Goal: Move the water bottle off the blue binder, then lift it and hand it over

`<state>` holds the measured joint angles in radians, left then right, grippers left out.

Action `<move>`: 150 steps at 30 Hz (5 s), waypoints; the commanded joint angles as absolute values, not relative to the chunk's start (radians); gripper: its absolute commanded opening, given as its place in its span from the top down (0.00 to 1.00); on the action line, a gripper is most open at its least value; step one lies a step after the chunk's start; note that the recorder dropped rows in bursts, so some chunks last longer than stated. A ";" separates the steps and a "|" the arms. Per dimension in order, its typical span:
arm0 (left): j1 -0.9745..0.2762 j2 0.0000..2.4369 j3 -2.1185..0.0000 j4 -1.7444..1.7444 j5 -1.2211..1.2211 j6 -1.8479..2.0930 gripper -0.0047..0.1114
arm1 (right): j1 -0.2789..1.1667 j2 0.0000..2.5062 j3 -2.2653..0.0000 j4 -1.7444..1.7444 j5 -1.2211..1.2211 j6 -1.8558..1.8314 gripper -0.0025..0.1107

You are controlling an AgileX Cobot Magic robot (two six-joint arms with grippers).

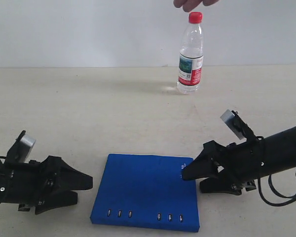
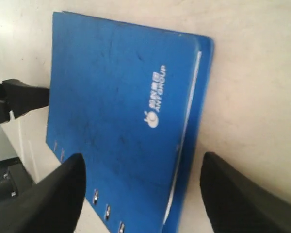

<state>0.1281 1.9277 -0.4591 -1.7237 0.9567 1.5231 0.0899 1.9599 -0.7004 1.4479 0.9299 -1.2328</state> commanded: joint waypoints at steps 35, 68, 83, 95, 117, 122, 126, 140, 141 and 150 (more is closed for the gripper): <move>0.197 1.893 -0.490 -1.744 0.875 1.705 0.49 | 0.359 1.965 -0.701 1.744 1.076 -1.561 0.98; 0.293 1.874 -0.493 -1.744 1.221 1.620 0.51 | 0.559 1.965 -0.968 1.744 0.806 -1.423 0.98; 0.293 1.874 -0.493 -1.744 1.221 1.579 0.92 | 0.627 1.965 -0.968 1.744 0.543 -1.468 0.96; 0.369 1.874 -0.522 -1.699 1.166 1.712 0.92 | 0.627 1.910 -0.968 1.551 0.545 -1.504 0.38; 0.145 1.844 -0.793 -1.267 1.020 1.762 0.92 | 0.627 1.621 -1.005 0.501 0.823 -0.751 0.38; -0.002 1.856 -0.796 -1.266 0.867 1.765 0.92 | 0.627 1.556 -1.051 0.406 0.806 -0.698 0.38; -0.004 1.856 -0.796 -1.341 0.837 1.765 0.92 | 0.627 1.599 -1.051 0.326 0.704 -0.660 0.38; -0.030 1.856 -0.682 -1.597 1.049 1.321 0.36 | 0.556 1.816 -1.092 0.330 0.443 -0.357 0.38; -0.049 1.856 -0.658 -1.651 1.034 1.315 0.36 | 0.546 1.825 -1.099 0.330 0.459 -0.327 0.38; -0.152 1.856 -0.553 -1.744 0.959 1.284 0.53 | 0.517 1.894 -1.250 0.333 0.684 -0.510 0.38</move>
<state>-0.1419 1.8567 -0.5616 -1.7275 0.9735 1.3109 0.5343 1.8620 -1.2190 0.3292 0.6910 -0.4885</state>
